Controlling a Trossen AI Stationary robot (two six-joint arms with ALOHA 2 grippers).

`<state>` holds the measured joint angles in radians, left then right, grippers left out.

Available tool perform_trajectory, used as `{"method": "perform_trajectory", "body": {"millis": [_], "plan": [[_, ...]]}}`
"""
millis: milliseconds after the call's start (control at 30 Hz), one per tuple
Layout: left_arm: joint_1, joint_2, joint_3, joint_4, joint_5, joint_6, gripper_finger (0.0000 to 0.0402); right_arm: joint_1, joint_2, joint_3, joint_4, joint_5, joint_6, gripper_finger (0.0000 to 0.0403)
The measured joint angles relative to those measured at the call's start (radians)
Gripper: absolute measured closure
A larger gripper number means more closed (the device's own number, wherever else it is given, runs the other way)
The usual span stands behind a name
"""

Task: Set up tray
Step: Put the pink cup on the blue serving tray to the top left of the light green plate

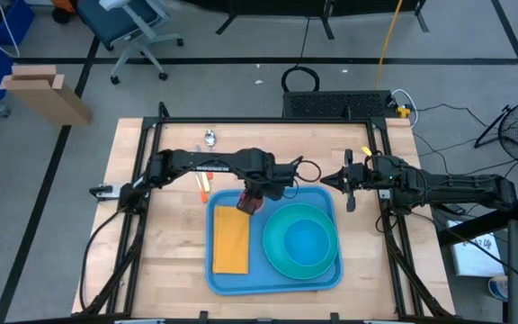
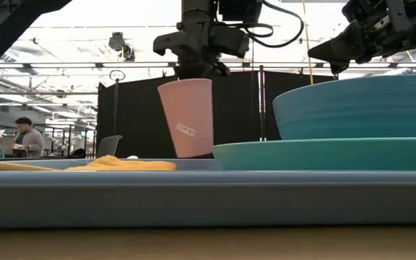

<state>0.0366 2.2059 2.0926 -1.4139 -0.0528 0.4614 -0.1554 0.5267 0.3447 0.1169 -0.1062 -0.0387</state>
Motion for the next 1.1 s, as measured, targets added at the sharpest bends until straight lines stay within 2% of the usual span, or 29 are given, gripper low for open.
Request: {"method": "perform_trajectory", "body": {"millis": [433, 833, 1100], "plan": [[-0.010, 0.001, -0.021, 0.063, 0.002, 0.014, 0.0401, 0.000, 0.000, 0.000, 0.008, 0.000, 0.000, 0.0399], [-0.026, 0.070, -0.016, 0.056, -0.008, 0.027, 0.0401, 0.000, 0.000, 0.000, 0.010, 0.000, -0.003, 0.0399], [-0.026, 0.073, -0.018, 0.076, -0.019, 0.026, 0.0399, 0.000, 0.001, 0.000, 0.013, 0.000, -0.008, 0.0399]]}}
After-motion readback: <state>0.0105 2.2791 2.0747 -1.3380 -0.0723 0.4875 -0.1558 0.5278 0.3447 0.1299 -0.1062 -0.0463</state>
